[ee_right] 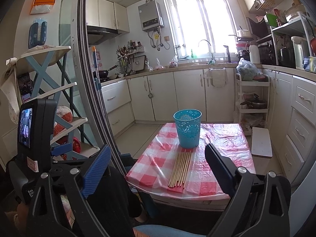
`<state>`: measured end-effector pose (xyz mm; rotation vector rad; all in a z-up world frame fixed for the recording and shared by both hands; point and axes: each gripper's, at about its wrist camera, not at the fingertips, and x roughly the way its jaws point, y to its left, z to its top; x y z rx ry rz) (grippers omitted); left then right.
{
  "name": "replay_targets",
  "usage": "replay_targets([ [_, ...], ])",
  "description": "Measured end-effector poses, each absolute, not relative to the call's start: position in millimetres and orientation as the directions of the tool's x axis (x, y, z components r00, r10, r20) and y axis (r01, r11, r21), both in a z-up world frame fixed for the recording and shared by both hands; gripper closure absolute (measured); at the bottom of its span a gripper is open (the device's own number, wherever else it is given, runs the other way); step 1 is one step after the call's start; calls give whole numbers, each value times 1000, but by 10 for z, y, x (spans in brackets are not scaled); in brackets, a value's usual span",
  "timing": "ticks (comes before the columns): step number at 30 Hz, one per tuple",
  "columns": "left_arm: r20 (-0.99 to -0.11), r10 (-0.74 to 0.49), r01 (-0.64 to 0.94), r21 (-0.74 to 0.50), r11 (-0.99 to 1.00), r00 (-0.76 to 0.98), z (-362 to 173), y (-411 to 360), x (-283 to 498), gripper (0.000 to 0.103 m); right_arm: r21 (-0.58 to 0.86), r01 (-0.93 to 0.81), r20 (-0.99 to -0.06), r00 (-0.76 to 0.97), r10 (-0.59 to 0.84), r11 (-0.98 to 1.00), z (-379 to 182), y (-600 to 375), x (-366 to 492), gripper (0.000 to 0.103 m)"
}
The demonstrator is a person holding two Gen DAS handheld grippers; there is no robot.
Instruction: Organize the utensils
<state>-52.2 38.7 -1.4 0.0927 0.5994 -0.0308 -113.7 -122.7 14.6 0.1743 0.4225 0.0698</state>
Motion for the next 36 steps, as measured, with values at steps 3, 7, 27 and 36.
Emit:
replay_targets([
  [3,-568,4,49,78,996,823,-59,329,-549,8,182,-29,-407,908,102,983,140,-1232,-1114,11],
  [7,-572,2,51,77,996,821,-96,328,-523,8,183,-27,-412,905,102,983,128,-1235,-1090,11],
  [27,-649,-39,88,43,995,760,-367,274,-150,8,247,11,-535,836,126,969,-206,-1469,-612,38],
  [36,-729,-47,104,33,994,683,-671,225,306,8,263,75,-701,700,137,962,-966,-1781,193,61],
])
